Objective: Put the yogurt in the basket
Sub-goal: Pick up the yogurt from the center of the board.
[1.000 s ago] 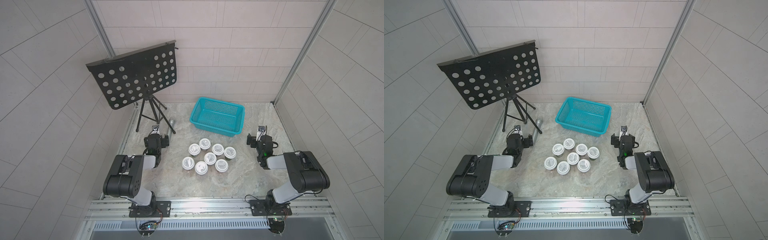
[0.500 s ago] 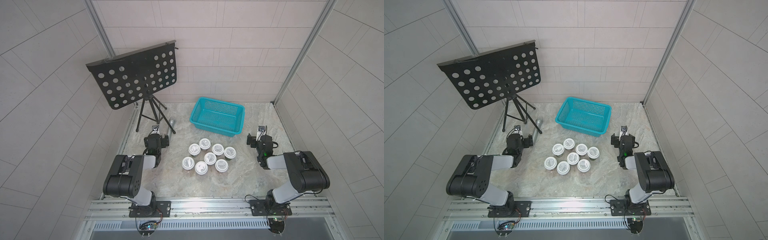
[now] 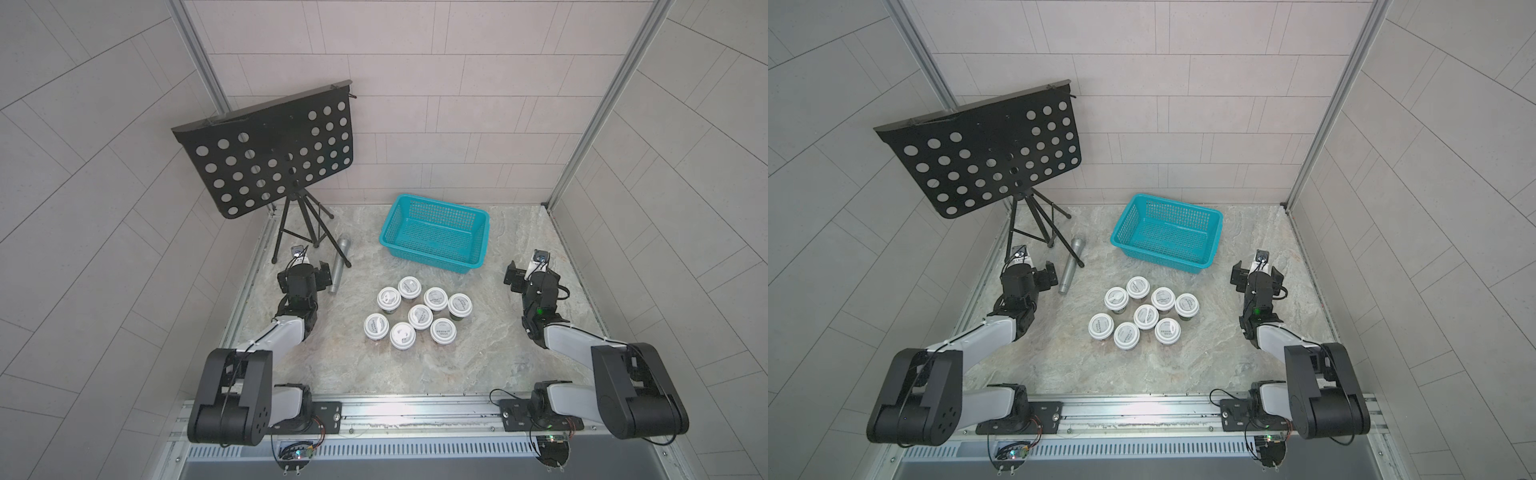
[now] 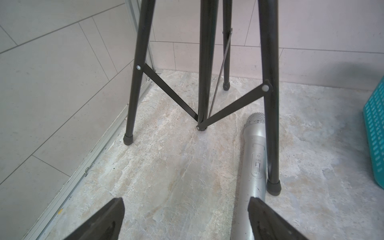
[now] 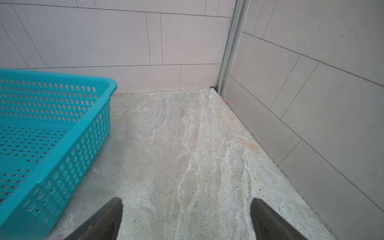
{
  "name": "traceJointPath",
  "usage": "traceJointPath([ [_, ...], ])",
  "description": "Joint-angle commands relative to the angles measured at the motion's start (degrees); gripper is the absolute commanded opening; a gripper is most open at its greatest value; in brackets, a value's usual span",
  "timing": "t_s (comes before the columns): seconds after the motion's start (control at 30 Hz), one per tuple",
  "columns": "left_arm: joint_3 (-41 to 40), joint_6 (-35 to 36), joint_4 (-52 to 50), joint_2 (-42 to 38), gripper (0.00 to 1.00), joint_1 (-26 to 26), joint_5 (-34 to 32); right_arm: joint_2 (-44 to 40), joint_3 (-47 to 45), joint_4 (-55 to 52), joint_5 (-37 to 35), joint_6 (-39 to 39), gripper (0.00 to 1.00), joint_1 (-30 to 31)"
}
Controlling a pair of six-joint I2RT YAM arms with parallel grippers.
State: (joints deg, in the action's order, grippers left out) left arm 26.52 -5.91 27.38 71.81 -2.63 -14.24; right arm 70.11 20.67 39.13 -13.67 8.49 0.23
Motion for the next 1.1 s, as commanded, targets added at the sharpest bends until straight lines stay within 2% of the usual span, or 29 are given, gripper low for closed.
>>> traceJointPath([
  [0.0,2.72,-3.31,-7.24,-3.4,1.0,0.12,-0.11,-5.79,3.63,-15.27,-1.7,5.55,1.0,0.09],
  [0.17,5.58,-12.32,-18.64,-11.0,1.0,-1.66,-1.61,-10.8,13.54,-39.27,6.25,10.79,1.0,0.2],
  [0.4,11.15,-26.46,-40.54,-21.21,1.0,-3.34,-0.85,-10.72,21.39,-55.76,19.05,13.42,1.0,2.86],
  [0.6,17.83,-24.44,-54.93,-23.32,1.0,-3.37,8.86,-9.51,26.31,-67.0,21.14,10.67,1.0,9.93],
  [0.77,21.03,-15.51,-60.73,-23.51,1.0,-3.42,17.17,-8.49,28.94,-73.12,23.01,8.49,0.99,15.55],
  [1.07,18.66,-14.99,-59.42,-26.9,1.0,-3.39,17.99,-1.47,33.08,-78.94,22.78,5.01,0.89,23.4],
])
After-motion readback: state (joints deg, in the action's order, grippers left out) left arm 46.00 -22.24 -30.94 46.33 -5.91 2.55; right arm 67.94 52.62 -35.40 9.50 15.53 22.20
